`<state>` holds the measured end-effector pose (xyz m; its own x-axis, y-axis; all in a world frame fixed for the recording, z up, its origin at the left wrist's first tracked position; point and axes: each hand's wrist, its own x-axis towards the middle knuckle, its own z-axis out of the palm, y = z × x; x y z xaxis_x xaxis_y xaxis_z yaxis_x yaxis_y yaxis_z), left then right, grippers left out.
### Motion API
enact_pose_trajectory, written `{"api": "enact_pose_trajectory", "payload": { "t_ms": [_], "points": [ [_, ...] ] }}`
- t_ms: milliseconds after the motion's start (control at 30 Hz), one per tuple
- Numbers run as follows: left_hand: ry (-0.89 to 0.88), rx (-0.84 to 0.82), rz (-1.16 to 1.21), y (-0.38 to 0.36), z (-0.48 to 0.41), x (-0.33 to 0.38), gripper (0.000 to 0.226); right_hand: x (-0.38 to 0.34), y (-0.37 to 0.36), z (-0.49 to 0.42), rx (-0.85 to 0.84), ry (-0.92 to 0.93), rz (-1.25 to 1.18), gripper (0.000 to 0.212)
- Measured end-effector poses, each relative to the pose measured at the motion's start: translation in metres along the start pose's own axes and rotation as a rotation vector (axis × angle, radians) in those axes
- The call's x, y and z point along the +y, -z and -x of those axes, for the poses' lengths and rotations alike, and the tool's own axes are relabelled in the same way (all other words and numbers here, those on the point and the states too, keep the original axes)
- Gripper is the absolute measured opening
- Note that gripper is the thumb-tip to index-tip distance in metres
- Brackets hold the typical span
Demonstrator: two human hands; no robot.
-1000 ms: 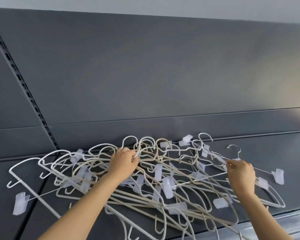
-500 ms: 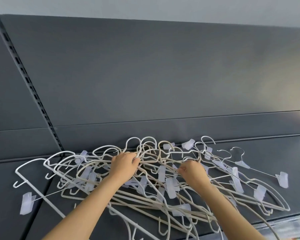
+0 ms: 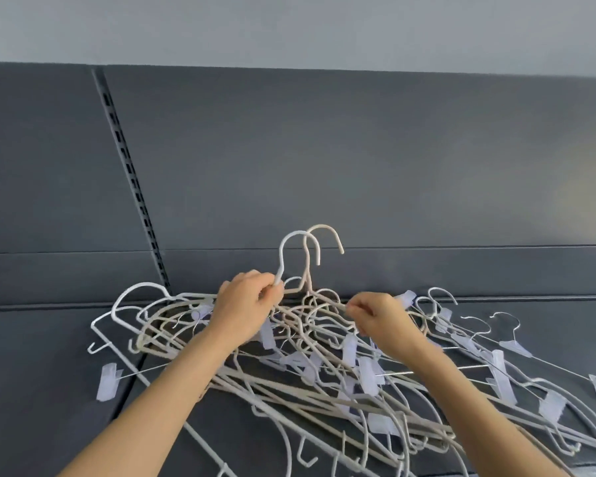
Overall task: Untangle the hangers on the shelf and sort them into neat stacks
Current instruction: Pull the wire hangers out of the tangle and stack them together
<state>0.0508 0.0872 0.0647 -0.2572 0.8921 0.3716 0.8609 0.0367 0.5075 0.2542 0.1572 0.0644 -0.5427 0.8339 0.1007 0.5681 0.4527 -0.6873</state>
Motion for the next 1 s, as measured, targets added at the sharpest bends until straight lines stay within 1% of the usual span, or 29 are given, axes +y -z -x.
{"api": "enact_pose_trajectory", "payload": {
  "t_ms": [200,367,467,567,667,800,900,1000],
  "points": [
    [0.015,0.06,-0.05,0.047,0.011,0.006,0.027,-0.036,-0.011,0.005,0.002,0.149,-0.033,0.018],
    [0.183,0.098,-0.045,0.085,0.027,0.003,0.028,-0.055,-0.003,0.002,0.048,0.221,-0.035,0.016],
    [0.287,0.139,-0.039,0.104,0.04,-0.006,0.029,-0.061,-0.003,0.001,0.011,0.26,-0.073,0.018],
    [0.355,0.131,0.003,0.114,0.051,-0.018,0.032,-0.071,-0.01,0.002,-0.036,0.283,-0.086,0.02],
    [0.363,0.111,0.081,0.123,0.059,-0.025,0.036,-0.086,-0.025,0.001,-0.062,0.31,-0.065,0.021],
    [0.335,0.089,0.125,0.146,0.065,-0.042,0.033,-0.119,-0.051,-0.006,-0.09,0.295,-0.108,0.025],
    [0.336,0.112,0.085,0.171,0.07,-0.073,0.03,-0.155,-0.083,-0.011,-0.173,0.239,-0.199,0.026],
    [0.351,0.153,-0.009,0.2,0.079,-0.123,0.029,-0.2,-0.127,-0.014,-0.365,0.154,-0.364,0.019]
  ]
}}
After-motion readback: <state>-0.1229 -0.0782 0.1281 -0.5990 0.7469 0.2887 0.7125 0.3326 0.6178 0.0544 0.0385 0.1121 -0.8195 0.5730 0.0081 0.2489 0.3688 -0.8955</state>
